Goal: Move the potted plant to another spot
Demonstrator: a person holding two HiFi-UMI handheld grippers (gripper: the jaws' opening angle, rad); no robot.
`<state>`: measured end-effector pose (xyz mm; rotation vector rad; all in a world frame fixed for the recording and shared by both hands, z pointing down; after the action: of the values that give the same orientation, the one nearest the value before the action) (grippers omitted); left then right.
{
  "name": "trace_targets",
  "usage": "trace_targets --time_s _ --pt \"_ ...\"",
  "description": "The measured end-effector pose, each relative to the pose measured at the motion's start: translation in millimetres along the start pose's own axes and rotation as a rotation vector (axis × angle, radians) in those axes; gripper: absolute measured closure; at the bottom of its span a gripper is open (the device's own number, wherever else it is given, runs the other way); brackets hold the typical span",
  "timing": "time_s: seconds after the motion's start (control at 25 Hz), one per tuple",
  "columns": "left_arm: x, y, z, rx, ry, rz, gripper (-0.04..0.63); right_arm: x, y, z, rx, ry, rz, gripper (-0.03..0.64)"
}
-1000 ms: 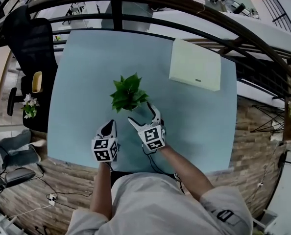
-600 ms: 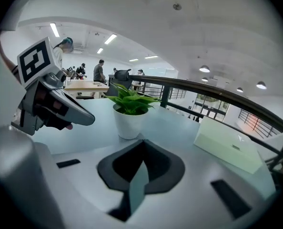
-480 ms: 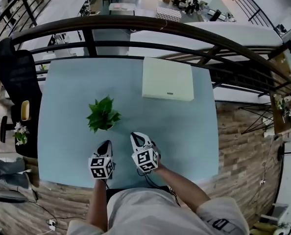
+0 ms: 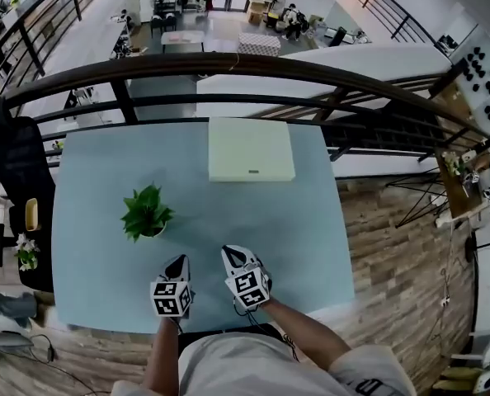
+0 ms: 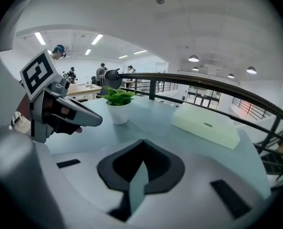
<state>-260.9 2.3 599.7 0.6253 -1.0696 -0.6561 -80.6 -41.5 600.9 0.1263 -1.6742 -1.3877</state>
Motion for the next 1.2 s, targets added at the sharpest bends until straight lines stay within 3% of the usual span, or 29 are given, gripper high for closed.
trace_targets --time_s 0.52,0.84,1.2 --pt "10.6 -9.0 -93.3 0.084 0.113 0.002 0.583 -78.5 13.2 -71.9 0.108 0.1 -0.07 0.614" --pt "4.0 -46.1 -146.2 0.118 0.183 -0.103 0.583 -133.3 6.9 -112.5 0.15 0.177 -0.155 0.614" --pt "-5.5 -94.8 -195.1 0.185 0.205 -0.251 0.583 -183.0 -36.9 -145.7 0.144 0.243 -0.317 0.614"
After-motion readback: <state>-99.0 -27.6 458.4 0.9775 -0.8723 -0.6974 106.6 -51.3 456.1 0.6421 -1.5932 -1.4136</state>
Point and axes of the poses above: the fingertips, and each gripper's own axes: x forward along the fingers, z to its left, y out of its underside, the point moved 7 cm from there along -x, backward along the fingers, and after that the axes turned 2 degrees about -x, right-handed, at the moved point
